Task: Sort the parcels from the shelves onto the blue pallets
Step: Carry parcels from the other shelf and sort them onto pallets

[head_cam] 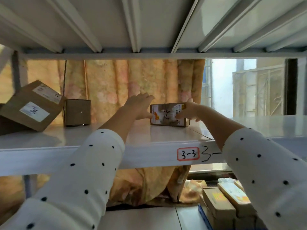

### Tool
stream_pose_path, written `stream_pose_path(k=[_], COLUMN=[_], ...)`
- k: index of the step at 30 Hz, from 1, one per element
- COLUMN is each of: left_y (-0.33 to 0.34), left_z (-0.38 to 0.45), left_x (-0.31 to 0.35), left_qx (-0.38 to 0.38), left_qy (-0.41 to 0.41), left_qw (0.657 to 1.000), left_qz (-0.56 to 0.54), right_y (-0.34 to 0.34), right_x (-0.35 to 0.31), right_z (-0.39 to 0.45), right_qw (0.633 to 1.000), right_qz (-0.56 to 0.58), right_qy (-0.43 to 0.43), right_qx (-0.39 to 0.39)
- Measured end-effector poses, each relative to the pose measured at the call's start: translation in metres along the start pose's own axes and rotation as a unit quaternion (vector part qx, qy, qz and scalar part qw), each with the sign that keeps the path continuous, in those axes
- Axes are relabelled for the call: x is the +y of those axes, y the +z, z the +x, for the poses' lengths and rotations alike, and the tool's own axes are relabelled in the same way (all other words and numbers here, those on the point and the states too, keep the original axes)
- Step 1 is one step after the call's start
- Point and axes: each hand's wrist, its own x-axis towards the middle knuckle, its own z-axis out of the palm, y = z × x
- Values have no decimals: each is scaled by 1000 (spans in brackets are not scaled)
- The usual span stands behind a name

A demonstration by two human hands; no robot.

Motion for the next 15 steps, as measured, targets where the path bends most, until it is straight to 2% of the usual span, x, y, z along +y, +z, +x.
stream_pose_path(k=[4, 10, 15], left_y=[14, 21, 21], left_z=[9, 18, 15], left_x=[-3, -8, -2], left_qx=[7, 9, 17], left_qy=[23, 3, 20], left_qw=[1000, 1000, 999], left_qz=[-9, -17, -30], right_y=[-6, -10, -3], right_x=[-1, -14, -14], right_z=[11, 17, 20], right_qw=[994, 970, 947], right_qz=[107, 202, 292], right_qy=[5, -42, -86], right_qx=[-24, -129, -101])
